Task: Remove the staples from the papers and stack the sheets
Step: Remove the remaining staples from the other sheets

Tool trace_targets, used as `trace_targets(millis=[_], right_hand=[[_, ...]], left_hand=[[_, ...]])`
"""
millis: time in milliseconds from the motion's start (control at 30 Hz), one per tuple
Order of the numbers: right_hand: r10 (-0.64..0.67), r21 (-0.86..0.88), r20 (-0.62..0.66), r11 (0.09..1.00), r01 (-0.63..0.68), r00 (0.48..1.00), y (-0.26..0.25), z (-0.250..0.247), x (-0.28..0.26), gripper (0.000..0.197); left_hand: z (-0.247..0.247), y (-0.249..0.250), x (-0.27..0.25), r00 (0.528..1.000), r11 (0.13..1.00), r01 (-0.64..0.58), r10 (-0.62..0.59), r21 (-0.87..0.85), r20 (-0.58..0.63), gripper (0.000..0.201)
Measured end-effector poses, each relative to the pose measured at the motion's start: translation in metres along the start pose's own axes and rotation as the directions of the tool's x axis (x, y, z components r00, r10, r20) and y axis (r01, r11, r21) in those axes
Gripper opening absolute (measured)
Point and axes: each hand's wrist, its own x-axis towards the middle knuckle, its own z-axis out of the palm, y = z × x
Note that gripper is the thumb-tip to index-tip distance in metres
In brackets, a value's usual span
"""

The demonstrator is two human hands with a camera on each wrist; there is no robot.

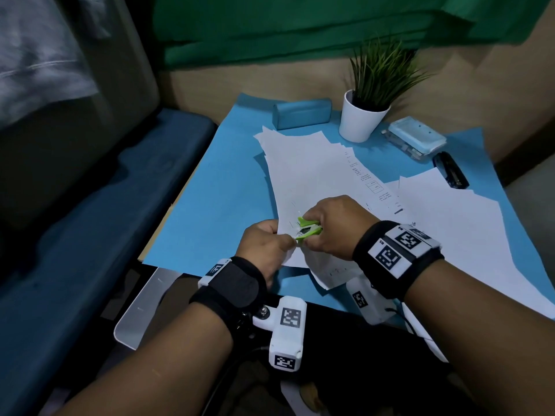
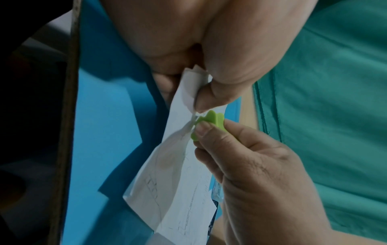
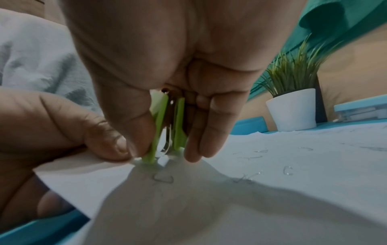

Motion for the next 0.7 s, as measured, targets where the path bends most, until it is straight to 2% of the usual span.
trace_targets(millis=[233, 267, 333, 367, 400, 467, 500, 533, 600, 700], right_hand=[[0.0, -0.033, 0.046, 0.999, 0.001, 0.999, 0.0, -0.001, 0.004, 0.027], [0.006, 0.005, 0.051, 1.0, -0.006, 0.999, 0.0, -0.002, 0.003, 0.026], [0.085, 0.173, 0.036, 0.981, -0.09, 0.996, 0.006, 0.001, 0.004, 0.012], [0.163, 0.318, 0.042, 0.933, -0.167, 0.986, 0.01, 0.003, 0.003, 0.018], [0.241, 0.519, 0.077, 0.819, -0.245, 0.967, 0.014, 0.005, 0.001, 0.023], [0.331, 0.856, 0.187, 0.406, -0.319, 0.925, 0.016, 0.011, -0.004, 0.022], [0.345, 0.92, 0.236, 0.222, -0.323, 0.908, 0.014, 0.014, -0.007, 0.021], [0.355, 0.942, 0.269, 0.097, -0.322, 0.895, 0.013, 0.017, -0.008, 0.022], [0.367, 0.954, 0.297, -0.072, -0.291, 0.882, 0.012, 0.024, -0.011, 0.023], [0.402, 0.94, 0.323, -0.239, -0.242, 0.857, 0.022, 0.027, -0.01, 0.013]], left_hand=[[0.002, 0.002, -0.001, 1.0, 0.998, -0.004, 0.005, 0.06, -0.022, 0.02], [0.002, 0.003, -0.003, 1.0, 0.999, 0.001, 0.0, 0.054, -0.024, 0.021], [0.001, 0.005, -0.004, 0.999, 0.999, 0.022, -0.021, 0.037, -0.025, 0.012], [0.0, 0.005, -0.004, 0.998, 0.998, 0.051, -0.05, 0.021, -0.023, 0.013], [-0.002, 0.004, -0.002, 0.996, 0.996, 0.084, -0.083, 0.007, -0.024, 0.017], [-0.004, 0.003, -0.001, 0.991, 0.991, 0.131, -0.131, -0.029, -0.019, 0.02], [-0.004, 0.003, -0.001, 0.988, 0.988, 0.15, -0.151, -0.045, -0.015, 0.02], [-0.003, 0.003, 0.001, 0.987, 0.985, 0.162, -0.163, -0.059, -0.016, 0.019], [-0.002, 0.003, 0.002, 0.984, 0.982, 0.173, -0.175, -0.071, -0.026, 0.02], [-0.006, 0.0, 0.003, 0.978, 0.978, 0.198, -0.202, -0.062, -0.05, 0.019]])
